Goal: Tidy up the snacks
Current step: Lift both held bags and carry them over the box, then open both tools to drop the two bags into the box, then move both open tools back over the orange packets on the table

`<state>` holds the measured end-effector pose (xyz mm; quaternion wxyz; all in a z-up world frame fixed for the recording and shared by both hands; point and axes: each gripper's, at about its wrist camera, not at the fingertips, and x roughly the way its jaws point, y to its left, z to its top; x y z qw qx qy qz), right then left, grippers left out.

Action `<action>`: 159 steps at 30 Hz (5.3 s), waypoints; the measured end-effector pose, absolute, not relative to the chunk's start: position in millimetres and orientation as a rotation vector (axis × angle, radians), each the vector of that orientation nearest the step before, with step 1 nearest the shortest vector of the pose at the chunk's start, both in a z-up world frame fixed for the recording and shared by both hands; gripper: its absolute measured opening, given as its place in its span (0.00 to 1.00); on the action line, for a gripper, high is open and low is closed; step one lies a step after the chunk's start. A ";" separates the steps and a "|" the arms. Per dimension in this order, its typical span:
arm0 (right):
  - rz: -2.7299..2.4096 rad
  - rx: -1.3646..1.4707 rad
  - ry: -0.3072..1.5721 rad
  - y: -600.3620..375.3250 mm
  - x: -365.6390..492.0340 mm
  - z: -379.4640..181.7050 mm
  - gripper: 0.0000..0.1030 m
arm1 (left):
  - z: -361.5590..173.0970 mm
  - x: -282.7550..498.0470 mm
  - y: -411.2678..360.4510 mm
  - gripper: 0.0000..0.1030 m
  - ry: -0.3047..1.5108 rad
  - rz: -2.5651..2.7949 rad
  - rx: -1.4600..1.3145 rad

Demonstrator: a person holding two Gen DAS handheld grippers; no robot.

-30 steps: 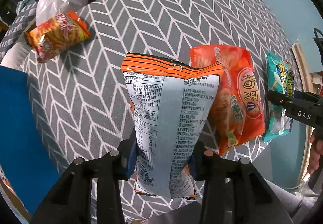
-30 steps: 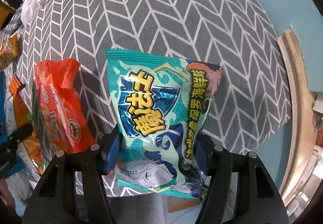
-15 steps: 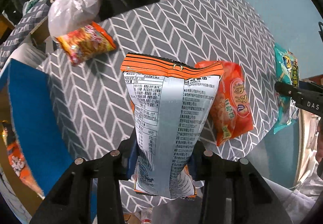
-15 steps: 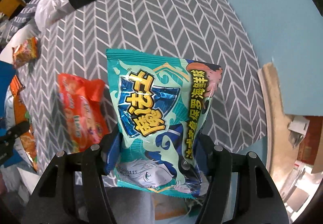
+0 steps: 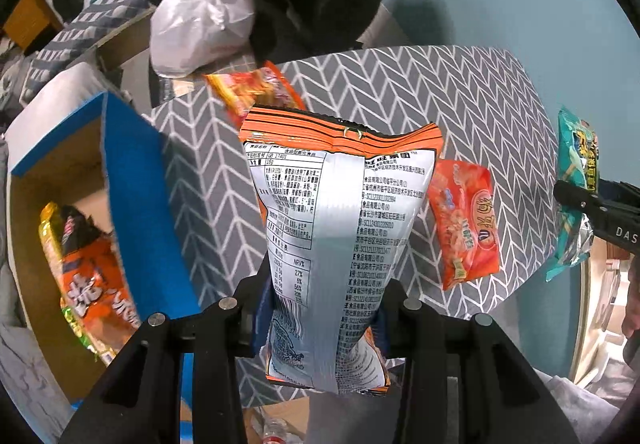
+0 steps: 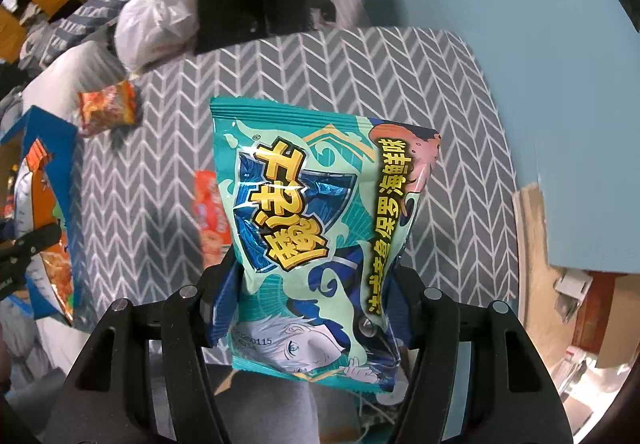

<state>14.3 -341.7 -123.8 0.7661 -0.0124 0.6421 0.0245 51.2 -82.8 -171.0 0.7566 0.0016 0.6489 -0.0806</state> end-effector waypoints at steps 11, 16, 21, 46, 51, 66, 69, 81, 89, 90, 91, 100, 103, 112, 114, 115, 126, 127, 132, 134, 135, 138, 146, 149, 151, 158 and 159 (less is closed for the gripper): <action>0.174 -0.079 1.359 -292.7 20.8 -102.3 0.61 | -147.6 38.2 -52.1 0.39 1.376 -0.118 -0.063; 0.250 -0.083 1.354 -261.4 24.4 -99.7 0.61 | -143.3 28.2 -35.9 0.39 1.370 -0.086 -0.101; 0.334 -0.112 1.357 -224.7 27.7 -99.2 0.61 | -140.7 21.4 -13.6 0.39 1.362 -0.040 -0.144; 0.691 -0.338 1.332 -30.9 48.9 -100.5 0.61 | -129.8 -32.4 140.9 0.39 1.279 0.286 -0.410; 0.728 -0.361 1.320 1.8 51.4 -99.9 0.61 | -132.3 -40.3 167.3 0.39 1.279 0.337 -0.436; 0.810 -0.454 1.366 89.5 57.9 -122.7 0.61 | -163.4 -36.0 206.1 0.39 1.298 0.395 -0.507; 0.804 -0.456 1.391 100.5 62.7 -130.1 0.61 | -169.1 -29.4 211.2 0.39 1.304 0.388 -0.515; 0.786 -0.478 1.420 125.7 73.2 -146.3 0.62 | -178.1 -21.6 221.2 0.46 1.325 0.383 -0.522; 0.771 -0.475 1.394 127.0 71.2 -137.1 0.69 | -171.3 -26.2 225.0 0.61 1.309 0.396 -0.540; 0.767 -0.469 1.390 126.3 71.2 -134.8 0.70 | -170.0 -27.0 225.5 0.62 1.308 0.397 -0.542; 0.763 -0.463 1.384 125.6 71.2 -132.0 0.71 | -168.5 -27.5 225.8 0.62 1.305 0.396 -0.545; 0.750 -0.448 1.350 116.8 67.6 -112.2 0.76 | -154.9 -31.7 220.1 0.67 1.286 0.379 -0.547; 0.740 -0.447 1.337 110.1 66.4 -105.6 0.78 | -150.1 -34.6 216.0 0.70 1.280 0.371 -0.539; 0.694 -0.424 1.314 82.1 64.1 -88.7 0.80 | -137.3 -35.0 195.3 0.71 1.282 0.323 -0.488; 0.684 -0.413 1.307 74.0 64.2 -84.8 0.80 | -135.4 -33.1 189.3 0.74 1.283 0.306 -0.465; 0.680 -0.406 1.305 70.5 64.0 -83.5 0.80 | -134.1 -31.6 185.0 0.75 1.283 0.300 -0.449; 0.602 -0.367 1.306 18.4 65.0 -74.4 0.80 | -122.7 -10.8 144.2 0.78 1.290 0.197 -0.349; 0.595 -0.362 1.307 12.9 65.5 -74.2 0.80 | -121.7 -7.9 140.2 0.78 1.291 0.188 -0.337; 0.533 -0.319 1.327 -24.4 67.8 -79.2 0.84 | -118.7 1.1 123.3 0.78 1.295 0.147 -0.300; 0.507 -0.296 1.345 -40.5 68.9 -83.5 0.84 | -118.3 5.7 115.1 0.78 1.301 0.130 -0.277; 0.492 -0.284 1.355 -49.8 69.4 -86.0 0.84 | -117.9 7.4 111.6 0.78 1.302 0.124 -0.270; 0.453 -0.252 1.374 -73.7 69.7 -90.5 0.84 | -117.1 13.1 98.3 0.78 1.308 0.093 -0.250; 0.339 -0.147 1.423 -146.1 70.3 -103.4 0.84 | -119.5 30.3 52.9 0.78 1.337 0.007 -0.184; 0.297 -0.113 1.447 -173.8 67.3 -111.5 0.84 | -121.9 36.0 33.8 0.78 1.346 -0.020 -0.161; 0.270 -0.095 1.461 -191.3 64.2 -116.9 0.84 | -122.8 38.1 22.9 0.78 1.350 -0.038 -0.142; 0.175 -0.017 1.520 -255.5 51.1 -141.4 0.84 | -133.9 45.3 -20.0 0.78 1.374 -0.108 -0.059; 0.160 -0.007 1.529 -264.2 49.3 -145.0 0.84 | -136.0 46.3 -25.4 0.78 1.377 -0.118 -0.049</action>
